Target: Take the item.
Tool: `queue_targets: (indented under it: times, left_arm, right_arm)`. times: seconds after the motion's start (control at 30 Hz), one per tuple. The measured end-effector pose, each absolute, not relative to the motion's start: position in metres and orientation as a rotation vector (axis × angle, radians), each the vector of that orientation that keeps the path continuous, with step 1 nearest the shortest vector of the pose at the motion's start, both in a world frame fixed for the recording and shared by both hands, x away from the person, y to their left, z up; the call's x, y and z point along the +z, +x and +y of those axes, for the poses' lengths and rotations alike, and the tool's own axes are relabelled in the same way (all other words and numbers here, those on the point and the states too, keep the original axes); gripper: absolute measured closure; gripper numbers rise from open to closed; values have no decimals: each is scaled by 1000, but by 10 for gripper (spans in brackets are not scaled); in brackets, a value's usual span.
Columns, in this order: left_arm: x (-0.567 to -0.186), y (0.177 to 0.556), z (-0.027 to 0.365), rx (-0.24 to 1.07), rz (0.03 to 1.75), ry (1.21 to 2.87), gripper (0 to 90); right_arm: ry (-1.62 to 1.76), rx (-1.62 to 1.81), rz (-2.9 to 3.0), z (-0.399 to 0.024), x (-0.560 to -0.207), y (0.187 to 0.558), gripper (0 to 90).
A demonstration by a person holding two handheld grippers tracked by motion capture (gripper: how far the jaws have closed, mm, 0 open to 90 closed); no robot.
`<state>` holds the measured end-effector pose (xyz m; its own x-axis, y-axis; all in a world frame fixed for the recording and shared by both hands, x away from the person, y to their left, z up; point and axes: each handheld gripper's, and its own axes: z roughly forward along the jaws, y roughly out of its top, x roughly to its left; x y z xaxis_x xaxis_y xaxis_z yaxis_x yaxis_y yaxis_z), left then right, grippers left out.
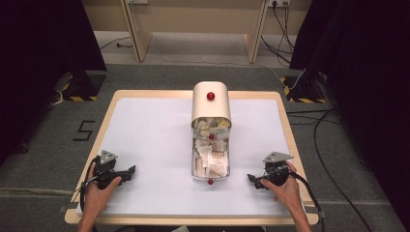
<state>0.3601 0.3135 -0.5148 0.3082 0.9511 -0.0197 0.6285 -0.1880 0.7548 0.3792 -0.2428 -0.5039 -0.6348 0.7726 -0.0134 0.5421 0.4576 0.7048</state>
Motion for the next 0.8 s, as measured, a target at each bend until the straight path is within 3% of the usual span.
queue_targets:
  times: [0.1,0.13,0.2,0.5,0.8]
  left_arm:
    - [-515,360,314,616,1401,1908,114]
    - [-515,360,314,617,1400,1908,114]
    - [-515,360,314,616,1401,1908,114]
    - [-515,360,314,616,1401,1909,114]
    - [-515,360,314,615,1401,1909,114]
  right_arm:
    - [1119,984,2365,-243,-503,378,82]
    - [1110,1007,2352,-245,-502,378,185]
    - [1133,1026,2340,-245,-501,378,146]
    - [1109,1086,2270,-244,-488,372,172]
    - [1039,1164,2226,-234,-466,359,249]
